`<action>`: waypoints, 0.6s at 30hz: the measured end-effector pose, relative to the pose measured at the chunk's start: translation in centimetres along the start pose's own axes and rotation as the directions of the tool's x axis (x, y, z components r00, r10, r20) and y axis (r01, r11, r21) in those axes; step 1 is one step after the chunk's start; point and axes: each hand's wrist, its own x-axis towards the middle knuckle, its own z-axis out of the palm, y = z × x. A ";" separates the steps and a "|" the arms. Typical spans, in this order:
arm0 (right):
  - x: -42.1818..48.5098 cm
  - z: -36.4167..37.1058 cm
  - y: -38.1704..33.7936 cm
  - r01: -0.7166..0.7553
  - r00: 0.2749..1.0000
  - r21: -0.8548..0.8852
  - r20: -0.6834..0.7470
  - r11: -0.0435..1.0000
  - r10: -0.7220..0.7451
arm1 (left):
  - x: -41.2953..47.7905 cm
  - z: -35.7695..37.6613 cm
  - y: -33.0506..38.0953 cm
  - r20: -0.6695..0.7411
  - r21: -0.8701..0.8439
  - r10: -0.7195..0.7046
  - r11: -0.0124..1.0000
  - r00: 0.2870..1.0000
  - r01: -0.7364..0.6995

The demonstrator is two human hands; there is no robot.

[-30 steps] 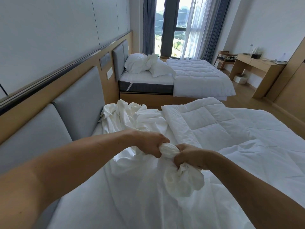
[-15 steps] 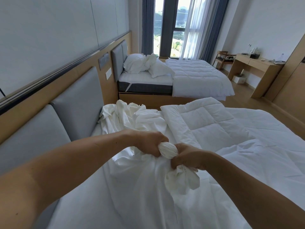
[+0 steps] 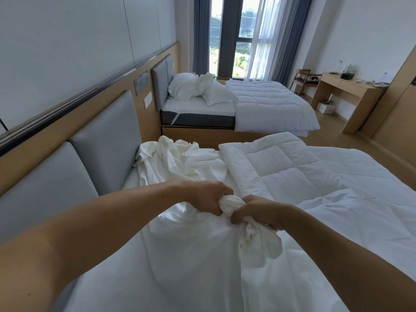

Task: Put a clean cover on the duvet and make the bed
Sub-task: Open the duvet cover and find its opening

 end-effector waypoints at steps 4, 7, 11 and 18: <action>-0.2 0.1 -0.2 0.020 0.998 -0.219 -0.050 0.975 -0.031 | 0.2 0.4 0.3 0.049 0.008 -0.016 1.000 0.999 0.016; -0.2 0.2 0.3 0.013 0.998 -0.277 -0.059 0.961 -0.031 | 0.4 0.5 0.5 0.082 0.021 -0.024 1.000 0.996 0.022; -0.1 0.3 1.0 0.051 0.994 -0.277 -0.084 0.959 -0.077 | 0.6 0.1 1.0 0.115 0.041 -0.040 0.999 0.993 0.036; -0.3 0.0 1.6 0.099 0.991 -0.337 -0.048 0.936 -0.122 | 0.7 0.0 1.5 0.123 0.057 -0.054 0.997 0.991 0.047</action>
